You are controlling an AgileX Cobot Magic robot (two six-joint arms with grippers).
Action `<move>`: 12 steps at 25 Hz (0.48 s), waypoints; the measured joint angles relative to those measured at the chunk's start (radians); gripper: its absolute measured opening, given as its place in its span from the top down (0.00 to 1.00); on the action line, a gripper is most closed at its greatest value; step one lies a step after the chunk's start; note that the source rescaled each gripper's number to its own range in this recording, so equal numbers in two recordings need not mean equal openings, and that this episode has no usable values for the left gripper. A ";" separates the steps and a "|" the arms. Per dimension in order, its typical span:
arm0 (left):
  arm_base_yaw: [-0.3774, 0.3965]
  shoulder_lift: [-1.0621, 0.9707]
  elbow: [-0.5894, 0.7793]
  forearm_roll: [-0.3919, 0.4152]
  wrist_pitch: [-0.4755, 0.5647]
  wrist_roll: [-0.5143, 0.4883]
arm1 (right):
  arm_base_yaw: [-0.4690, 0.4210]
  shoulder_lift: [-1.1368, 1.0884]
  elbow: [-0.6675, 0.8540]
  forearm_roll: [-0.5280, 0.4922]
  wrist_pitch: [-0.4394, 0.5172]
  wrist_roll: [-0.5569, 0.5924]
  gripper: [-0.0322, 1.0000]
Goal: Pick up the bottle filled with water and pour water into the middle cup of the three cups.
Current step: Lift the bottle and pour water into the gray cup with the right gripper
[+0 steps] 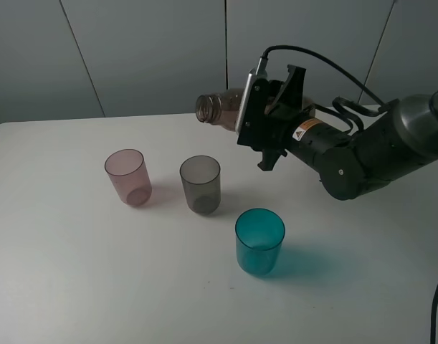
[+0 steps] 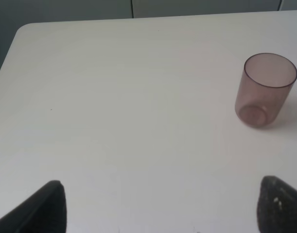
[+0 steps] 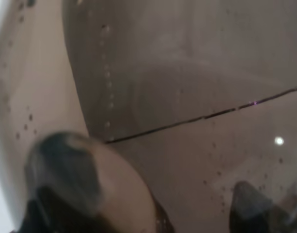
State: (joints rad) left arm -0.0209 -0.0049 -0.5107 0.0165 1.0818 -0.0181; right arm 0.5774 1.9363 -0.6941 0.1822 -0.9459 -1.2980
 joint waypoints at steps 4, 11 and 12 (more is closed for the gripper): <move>0.000 0.000 0.000 0.000 0.000 -0.002 | 0.000 0.000 0.000 0.039 0.001 -0.095 0.97; 0.000 0.000 0.000 0.000 0.000 -0.002 | 0.000 0.000 0.000 0.072 0.001 -0.220 0.97; 0.000 0.000 0.000 0.000 0.000 -0.002 | 0.000 0.000 0.000 0.072 0.001 -0.233 0.97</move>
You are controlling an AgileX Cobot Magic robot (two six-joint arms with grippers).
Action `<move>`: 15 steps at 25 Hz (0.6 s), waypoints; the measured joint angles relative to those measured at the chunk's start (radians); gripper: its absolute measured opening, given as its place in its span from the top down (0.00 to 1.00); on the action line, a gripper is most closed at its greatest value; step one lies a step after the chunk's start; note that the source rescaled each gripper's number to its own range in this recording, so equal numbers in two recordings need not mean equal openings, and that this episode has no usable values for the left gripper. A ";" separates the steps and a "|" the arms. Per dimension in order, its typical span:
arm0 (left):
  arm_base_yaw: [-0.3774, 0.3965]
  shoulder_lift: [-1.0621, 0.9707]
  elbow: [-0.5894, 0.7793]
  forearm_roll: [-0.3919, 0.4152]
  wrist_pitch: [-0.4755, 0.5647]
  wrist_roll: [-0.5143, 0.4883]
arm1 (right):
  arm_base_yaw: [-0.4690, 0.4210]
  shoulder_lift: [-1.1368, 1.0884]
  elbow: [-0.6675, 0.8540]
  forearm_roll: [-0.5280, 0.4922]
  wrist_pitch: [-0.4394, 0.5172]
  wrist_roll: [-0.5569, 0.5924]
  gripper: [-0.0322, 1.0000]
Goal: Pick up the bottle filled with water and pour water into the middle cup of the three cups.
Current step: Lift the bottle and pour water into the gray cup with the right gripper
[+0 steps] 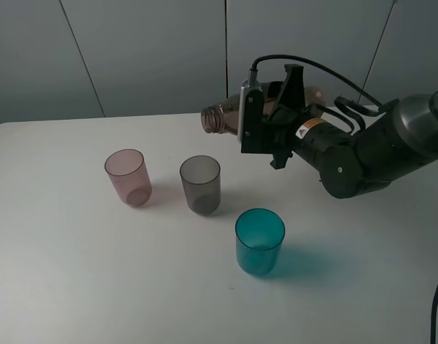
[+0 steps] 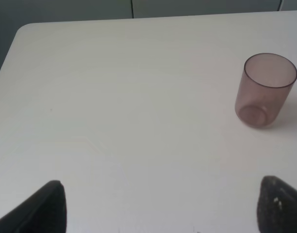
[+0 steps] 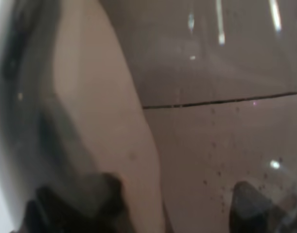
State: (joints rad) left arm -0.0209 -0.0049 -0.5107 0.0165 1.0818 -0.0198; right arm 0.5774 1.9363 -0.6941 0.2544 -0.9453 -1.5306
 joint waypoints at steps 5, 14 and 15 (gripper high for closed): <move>0.000 0.000 0.000 0.000 0.000 0.000 | 0.000 0.000 0.000 0.000 0.000 -0.050 0.97; 0.000 0.000 0.000 0.000 0.000 0.000 | 0.000 0.000 0.000 0.000 0.000 -0.137 0.97; 0.000 0.000 0.000 0.000 0.000 0.000 | 0.000 0.000 0.000 0.000 0.000 -0.147 0.97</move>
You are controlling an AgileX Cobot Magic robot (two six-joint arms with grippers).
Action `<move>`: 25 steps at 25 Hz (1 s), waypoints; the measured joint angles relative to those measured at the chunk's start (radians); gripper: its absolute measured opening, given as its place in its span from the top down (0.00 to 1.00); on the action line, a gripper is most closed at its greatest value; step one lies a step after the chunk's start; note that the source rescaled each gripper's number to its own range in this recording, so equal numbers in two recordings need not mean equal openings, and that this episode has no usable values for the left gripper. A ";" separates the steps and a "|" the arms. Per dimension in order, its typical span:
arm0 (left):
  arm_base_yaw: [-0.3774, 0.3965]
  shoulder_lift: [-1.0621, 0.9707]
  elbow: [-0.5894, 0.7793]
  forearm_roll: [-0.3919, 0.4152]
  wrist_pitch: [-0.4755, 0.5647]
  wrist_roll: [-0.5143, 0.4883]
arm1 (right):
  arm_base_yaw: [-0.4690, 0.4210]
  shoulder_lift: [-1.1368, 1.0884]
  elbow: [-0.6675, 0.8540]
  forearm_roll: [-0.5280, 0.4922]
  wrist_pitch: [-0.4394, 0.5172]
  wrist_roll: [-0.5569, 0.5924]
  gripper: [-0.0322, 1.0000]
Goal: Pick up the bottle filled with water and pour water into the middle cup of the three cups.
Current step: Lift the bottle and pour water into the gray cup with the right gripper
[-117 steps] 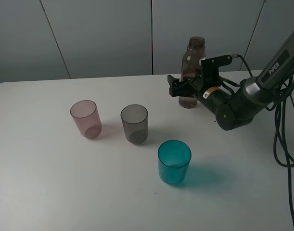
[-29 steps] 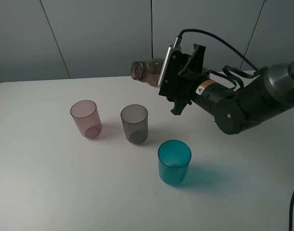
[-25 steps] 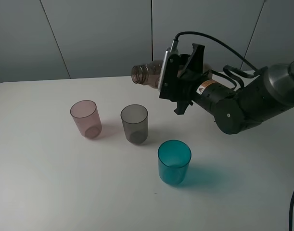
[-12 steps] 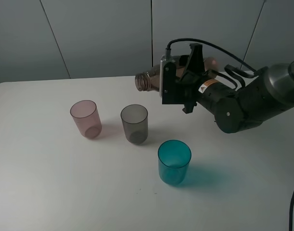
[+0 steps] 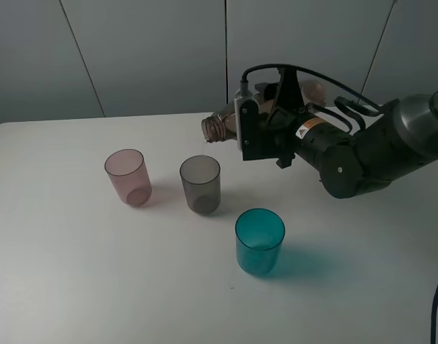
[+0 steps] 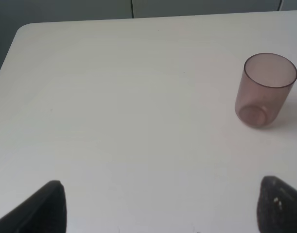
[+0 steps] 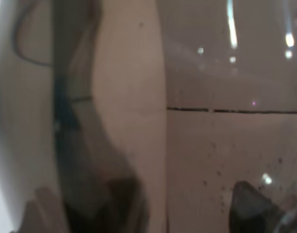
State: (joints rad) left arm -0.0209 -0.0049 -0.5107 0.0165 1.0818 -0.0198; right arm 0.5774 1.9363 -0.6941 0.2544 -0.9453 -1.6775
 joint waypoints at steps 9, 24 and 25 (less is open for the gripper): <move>0.000 0.000 0.000 0.000 0.000 0.000 | 0.000 0.000 0.000 0.000 0.000 -0.060 0.97; 0.000 0.000 0.000 0.000 0.000 0.000 | 0.000 0.000 -0.002 0.000 -0.026 -0.195 0.97; 0.000 0.000 0.000 0.000 0.000 0.000 | 0.000 0.000 -0.002 0.000 -0.032 -0.201 0.97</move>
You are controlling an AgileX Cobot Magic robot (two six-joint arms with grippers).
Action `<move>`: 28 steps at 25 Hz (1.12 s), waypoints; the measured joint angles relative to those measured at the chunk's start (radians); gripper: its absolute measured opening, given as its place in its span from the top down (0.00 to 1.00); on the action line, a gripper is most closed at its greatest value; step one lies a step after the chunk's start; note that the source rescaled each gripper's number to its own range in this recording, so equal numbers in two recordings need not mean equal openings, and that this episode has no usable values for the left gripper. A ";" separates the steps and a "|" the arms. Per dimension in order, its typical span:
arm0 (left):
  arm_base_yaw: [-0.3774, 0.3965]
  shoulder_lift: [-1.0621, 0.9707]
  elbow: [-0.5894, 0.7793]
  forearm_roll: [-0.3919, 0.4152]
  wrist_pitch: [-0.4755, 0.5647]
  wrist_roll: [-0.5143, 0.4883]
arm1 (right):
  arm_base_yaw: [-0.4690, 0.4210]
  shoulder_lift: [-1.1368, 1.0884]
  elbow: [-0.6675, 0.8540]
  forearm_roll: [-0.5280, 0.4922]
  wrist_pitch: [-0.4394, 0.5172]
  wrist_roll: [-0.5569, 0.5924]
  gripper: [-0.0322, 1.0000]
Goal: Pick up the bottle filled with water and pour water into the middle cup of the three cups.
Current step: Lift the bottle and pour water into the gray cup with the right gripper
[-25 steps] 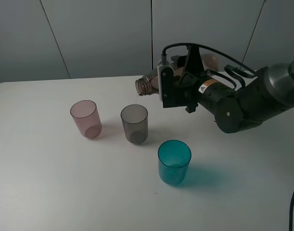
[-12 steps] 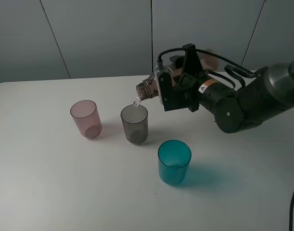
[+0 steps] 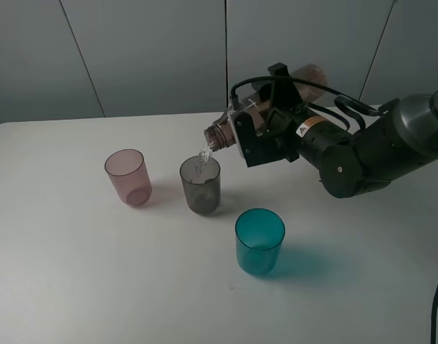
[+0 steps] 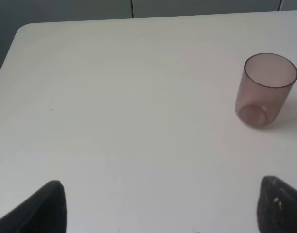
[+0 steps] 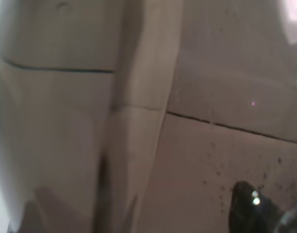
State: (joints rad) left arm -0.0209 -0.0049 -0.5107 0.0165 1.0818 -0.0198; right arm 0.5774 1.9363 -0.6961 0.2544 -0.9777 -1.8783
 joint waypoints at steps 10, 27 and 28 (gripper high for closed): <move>0.000 0.000 0.000 0.000 0.000 0.000 | 0.000 0.000 0.000 0.000 -0.060 -0.078 0.97; 0.000 0.000 0.000 0.000 0.000 0.000 | 0.000 0.000 -0.004 -0.067 -0.132 -0.182 0.97; 0.000 0.000 0.000 0.000 0.000 0.000 | 0.000 0.000 -0.004 -0.078 -0.140 -0.184 0.97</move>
State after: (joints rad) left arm -0.0209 -0.0049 -0.5107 0.0165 1.0818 -0.0198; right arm 0.5774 1.9363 -0.7001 0.1759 -1.1174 -2.0626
